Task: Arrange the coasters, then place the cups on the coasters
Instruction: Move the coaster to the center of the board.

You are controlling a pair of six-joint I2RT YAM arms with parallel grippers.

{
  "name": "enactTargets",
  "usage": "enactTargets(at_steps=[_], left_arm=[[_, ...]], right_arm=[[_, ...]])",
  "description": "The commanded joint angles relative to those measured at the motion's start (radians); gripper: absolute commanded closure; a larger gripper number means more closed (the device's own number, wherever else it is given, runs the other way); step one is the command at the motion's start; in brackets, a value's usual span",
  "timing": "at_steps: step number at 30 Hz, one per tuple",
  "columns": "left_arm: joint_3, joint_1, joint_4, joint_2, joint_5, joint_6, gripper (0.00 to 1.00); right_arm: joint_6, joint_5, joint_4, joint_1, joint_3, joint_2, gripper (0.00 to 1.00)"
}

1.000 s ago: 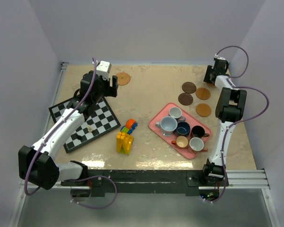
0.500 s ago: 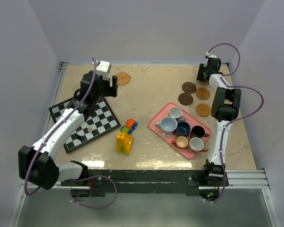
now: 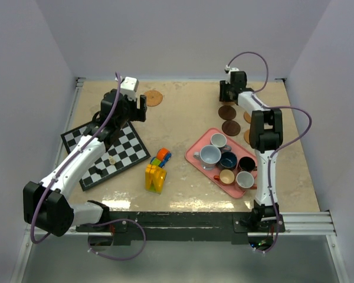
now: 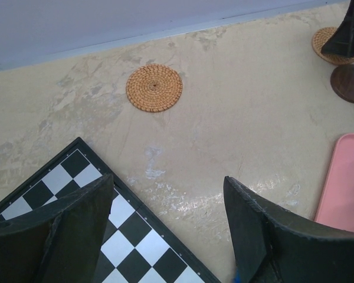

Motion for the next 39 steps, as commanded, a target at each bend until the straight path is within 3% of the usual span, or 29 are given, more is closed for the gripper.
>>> enactTargets(at_steps=[1,24,39], left_arm=[[-0.002,-0.006,0.035,-0.006,-0.01,-0.009,0.21],[-0.005,-0.012,0.035,-0.005,-0.013,-0.009,0.21],[-0.004,-0.015,0.035,0.0,-0.013,-0.009,0.21]], right_arm=[[0.02,-0.07,-0.109,0.058,0.008,0.006,0.54],[0.097,-0.048,-0.086,0.283,0.091,0.038,0.54],[0.163,-0.056,-0.05,0.325,0.198,0.116,0.54]])
